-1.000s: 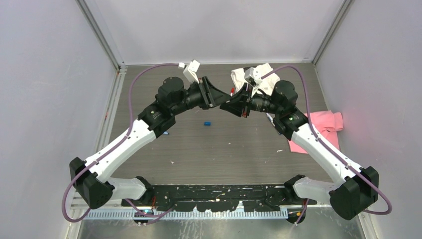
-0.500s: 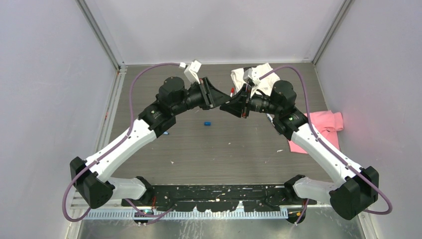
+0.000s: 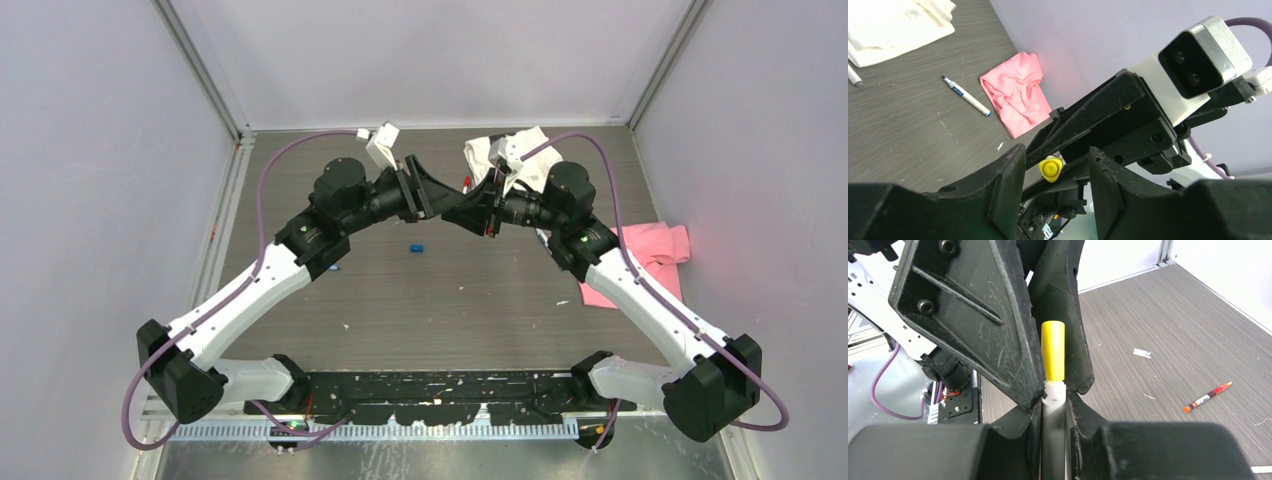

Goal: Insert the pens into the pen caps
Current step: Press the pen cap onto the pen.

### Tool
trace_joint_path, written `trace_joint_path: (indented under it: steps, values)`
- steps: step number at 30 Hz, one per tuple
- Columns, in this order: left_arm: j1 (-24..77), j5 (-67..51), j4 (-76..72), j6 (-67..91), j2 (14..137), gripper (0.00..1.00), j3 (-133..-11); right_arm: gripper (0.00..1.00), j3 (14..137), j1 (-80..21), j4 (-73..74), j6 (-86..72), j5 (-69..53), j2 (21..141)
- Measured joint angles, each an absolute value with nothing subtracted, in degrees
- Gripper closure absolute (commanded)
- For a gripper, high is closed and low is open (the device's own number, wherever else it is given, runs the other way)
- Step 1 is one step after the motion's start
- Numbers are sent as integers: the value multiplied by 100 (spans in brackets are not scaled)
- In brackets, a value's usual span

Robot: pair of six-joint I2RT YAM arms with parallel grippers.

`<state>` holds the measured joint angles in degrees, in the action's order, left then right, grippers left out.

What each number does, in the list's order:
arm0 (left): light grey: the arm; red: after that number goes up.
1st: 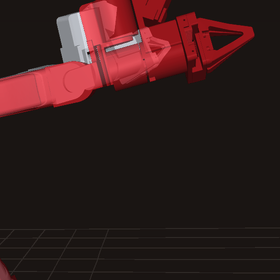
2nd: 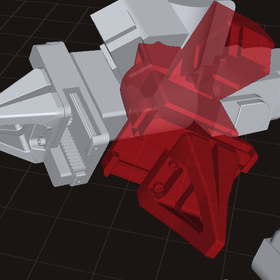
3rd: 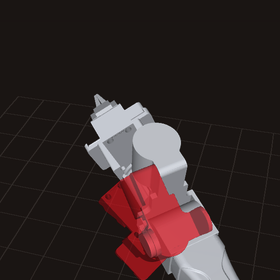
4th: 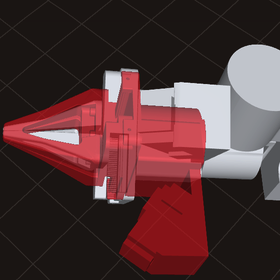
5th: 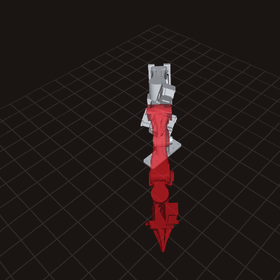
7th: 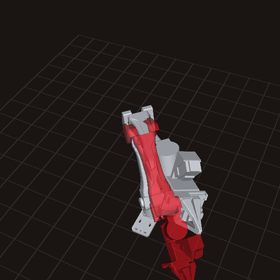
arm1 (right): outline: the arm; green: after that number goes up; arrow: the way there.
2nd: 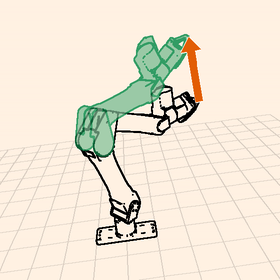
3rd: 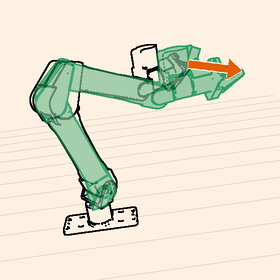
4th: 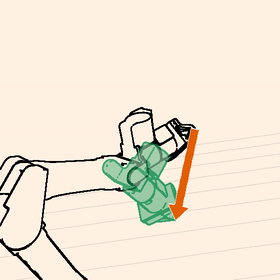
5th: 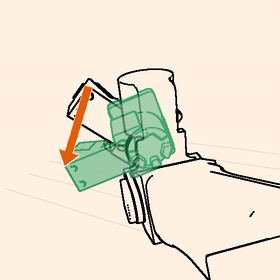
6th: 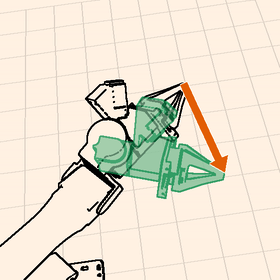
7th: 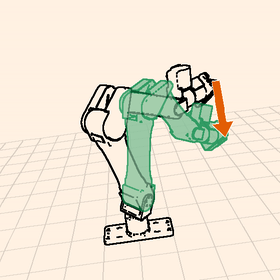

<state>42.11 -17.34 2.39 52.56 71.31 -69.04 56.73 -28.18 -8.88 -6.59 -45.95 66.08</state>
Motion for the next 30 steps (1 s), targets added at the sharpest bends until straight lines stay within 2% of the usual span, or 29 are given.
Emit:
trace_joint_path:
  steps: [3, 7, 20, 24, 30]
  values:
    - [4187, -1758, 235, 5297, 7059, 38, -6893, 99, 5671, -2816, -985, -705, -4552, 6589]
    - [4167, -1712, 233, 5334, 6888, 33, -6851, 99, 5631, -2816, -1273, -908, -4521, 6534]
    - [3994, -1787, 185, 4947, 6215, 30, -6744, 99, 5527, -2801, -2143, -1444, -4233, 6447]
    - [3990, -2198, -438, 4532, 5828, 32, -6383, 99, 5505, -2770, -2436, -1763, -3942, 6431]
    - [4180, -2504, -2119, 4080, 5489, 34, -4978, 99, 5505, -2711, -2744, -2329, -3503, 6410]
